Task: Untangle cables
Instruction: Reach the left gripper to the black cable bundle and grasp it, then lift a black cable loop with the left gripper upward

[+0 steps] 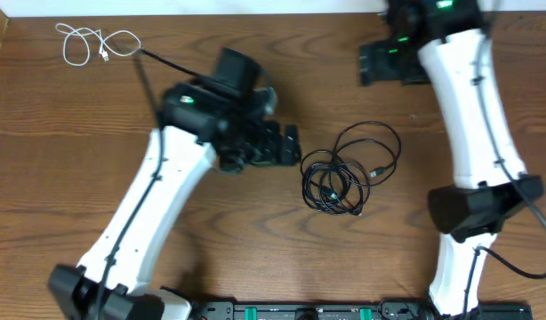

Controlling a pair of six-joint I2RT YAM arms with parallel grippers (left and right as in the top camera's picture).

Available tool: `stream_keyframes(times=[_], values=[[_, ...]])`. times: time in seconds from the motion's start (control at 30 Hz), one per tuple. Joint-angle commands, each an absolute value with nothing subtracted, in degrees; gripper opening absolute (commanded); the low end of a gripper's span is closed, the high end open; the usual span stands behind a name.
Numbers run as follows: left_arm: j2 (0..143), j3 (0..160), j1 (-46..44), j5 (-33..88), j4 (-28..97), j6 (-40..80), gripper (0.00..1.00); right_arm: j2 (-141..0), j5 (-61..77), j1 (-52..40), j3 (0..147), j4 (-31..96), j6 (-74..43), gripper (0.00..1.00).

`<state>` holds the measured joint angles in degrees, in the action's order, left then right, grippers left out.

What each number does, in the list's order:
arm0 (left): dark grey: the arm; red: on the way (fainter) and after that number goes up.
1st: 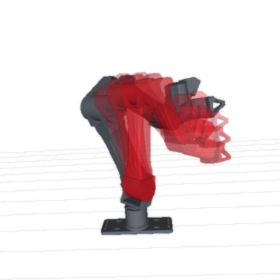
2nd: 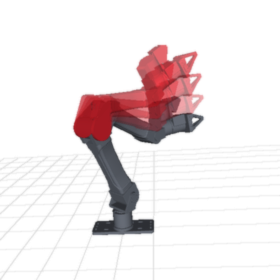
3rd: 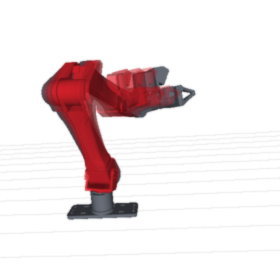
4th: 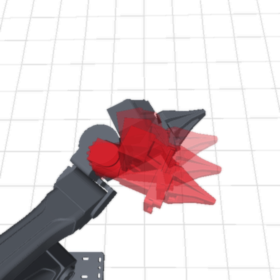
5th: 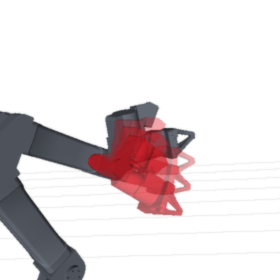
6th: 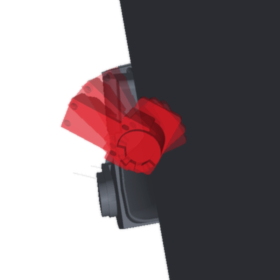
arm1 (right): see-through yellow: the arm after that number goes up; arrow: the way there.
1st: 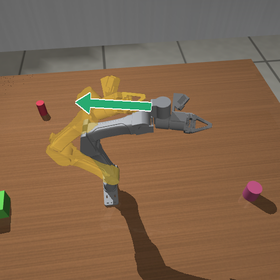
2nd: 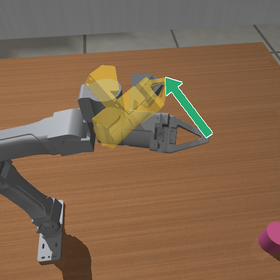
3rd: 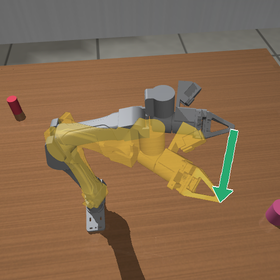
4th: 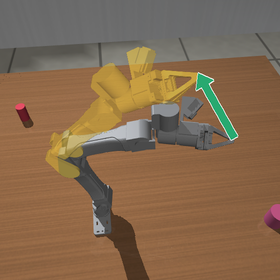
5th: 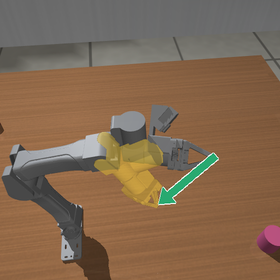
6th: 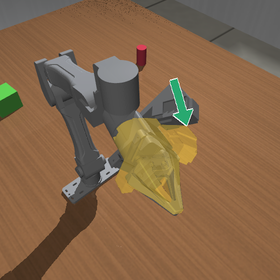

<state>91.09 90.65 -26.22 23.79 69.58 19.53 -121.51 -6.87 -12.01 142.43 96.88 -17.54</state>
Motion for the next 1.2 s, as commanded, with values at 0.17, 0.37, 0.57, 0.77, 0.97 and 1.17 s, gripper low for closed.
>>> stream_keyframes(times=[0.17,0.37,0.57,0.77,0.97,1.17], values=[[99.42,88.92,-33.5,20.03,62.67,25.21,0.91,-118.39,3.01,7.84,143.13,97.3,-17.76,0.99],[107.35,88.92,-36.97,20.1,59.75,27.16,0.64,-118.39,6.83,14.55,143.13,97.32,-17.74,0.99],[112.01,88.92,-39.9,20.47,56.64,29.95,0.51,-118.39,6.85,15.86,143.13,97.3,-17.74,0.99],[114.3,88.92,-41.89,20.25,50.11,35.62,0.51,-118.39,6.81,15.7,143.13,97.27,-17.74,0.99],[116.42,88.92,-41.98,18.83,48.53,36.27,0.39,-118.39,6.81,15.73,143.13,97.27,-17.74,0.99],[116.07,89.23,-41.93,19.0,49.12,32.62,0.07,-118.39,6.81,15.68,143.13,97.27,-17.74,0.99]])
